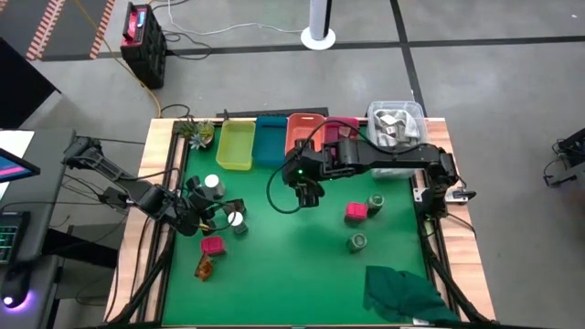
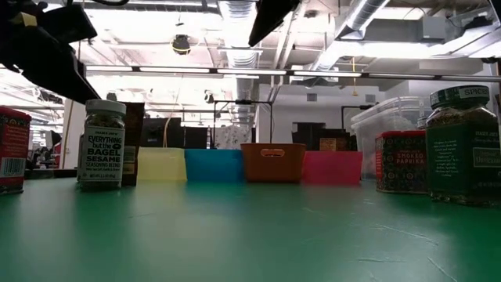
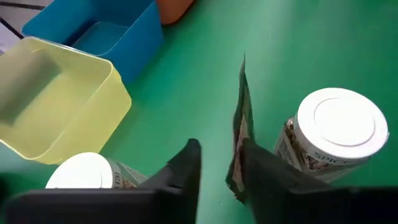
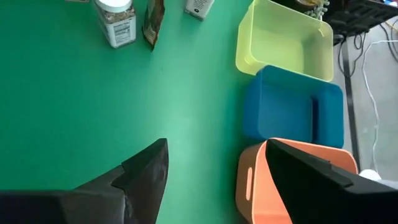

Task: Sort spices by type
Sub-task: Put the top orange seasoning pack into the pink bin

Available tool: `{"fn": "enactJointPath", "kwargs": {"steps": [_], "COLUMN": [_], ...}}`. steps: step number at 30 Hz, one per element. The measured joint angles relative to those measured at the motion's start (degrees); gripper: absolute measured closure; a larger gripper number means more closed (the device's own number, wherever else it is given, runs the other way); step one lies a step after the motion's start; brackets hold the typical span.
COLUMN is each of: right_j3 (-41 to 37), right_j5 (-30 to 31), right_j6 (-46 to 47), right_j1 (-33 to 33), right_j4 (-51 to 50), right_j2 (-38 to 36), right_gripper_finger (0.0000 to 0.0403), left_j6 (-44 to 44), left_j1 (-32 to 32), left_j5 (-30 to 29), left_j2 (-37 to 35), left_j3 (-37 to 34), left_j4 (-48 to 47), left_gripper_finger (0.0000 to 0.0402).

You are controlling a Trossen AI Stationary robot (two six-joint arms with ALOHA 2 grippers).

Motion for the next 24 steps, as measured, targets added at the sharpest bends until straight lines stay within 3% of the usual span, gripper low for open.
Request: {"fn": "enactJointPath", "kwargs": {"steps": [6, 13, 24], "right_j3": [0.00, -6.03, -13.29], "right_j5": [-2.76, -8.74, -9.42], "right_j6": [1.78, -1.40, -1.90], "right_j1": [0.50, 1.14, 1.15], "right_j4": [3.42, 19.38, 32.11], "right_j2": [0.38, 0.65, 0.62], "right_gripper_finger": [0.0100, 0.0100, 0.0100], "left_j6": [2.62, 6.04, 14.63], "left_j1": [0.00, 0.00, 2.82], "left_j5": [1.05, -1.49, -3.52], "left_j2": [0.02, -0.02, 1.53], "left_j3": [0.00, 0.00, 0.00], "left_j4": [0.25, 3.31, 16.38], "left_gripper_finger": [0.0394, 0.0401, 0.0401]}}
